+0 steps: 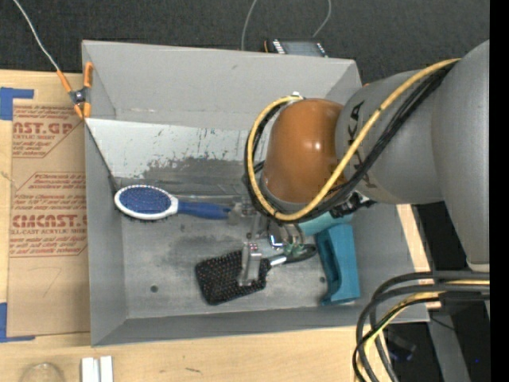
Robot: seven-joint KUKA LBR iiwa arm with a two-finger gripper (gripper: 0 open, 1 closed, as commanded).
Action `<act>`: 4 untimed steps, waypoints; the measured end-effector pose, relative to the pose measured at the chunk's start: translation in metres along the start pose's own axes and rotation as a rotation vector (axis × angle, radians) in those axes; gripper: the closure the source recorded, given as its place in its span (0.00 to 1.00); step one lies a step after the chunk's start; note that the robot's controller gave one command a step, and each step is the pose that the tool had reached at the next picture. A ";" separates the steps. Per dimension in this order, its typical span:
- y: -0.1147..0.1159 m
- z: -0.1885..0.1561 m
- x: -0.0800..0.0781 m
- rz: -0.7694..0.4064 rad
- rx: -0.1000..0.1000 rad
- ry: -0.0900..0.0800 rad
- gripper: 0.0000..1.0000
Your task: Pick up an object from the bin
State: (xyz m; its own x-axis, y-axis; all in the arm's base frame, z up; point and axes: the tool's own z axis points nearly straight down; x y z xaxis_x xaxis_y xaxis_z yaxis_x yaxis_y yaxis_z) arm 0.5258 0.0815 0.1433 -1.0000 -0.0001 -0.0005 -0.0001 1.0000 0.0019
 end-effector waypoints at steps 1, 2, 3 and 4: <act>-0.007 0.052 0.035 0.047 -0.001 0.006 0.00; -0.008 0.073 0.041 0.082 -0.003 0.001 0.00; -0.009 0.072 0.041 0.081 -0.003 0.003 1.00; 0.006 0.072 0.035 0.053 -0.002 0.005 1.00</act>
Offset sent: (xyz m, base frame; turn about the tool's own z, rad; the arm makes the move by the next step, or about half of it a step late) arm -0.0323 -0.0072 -0.0487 0.0469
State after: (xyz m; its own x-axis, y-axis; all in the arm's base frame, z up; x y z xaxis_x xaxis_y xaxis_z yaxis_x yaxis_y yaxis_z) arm 0.4908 0.0879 0.0710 -0.9986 0.0532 0.0043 0.0532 0.9986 0.0035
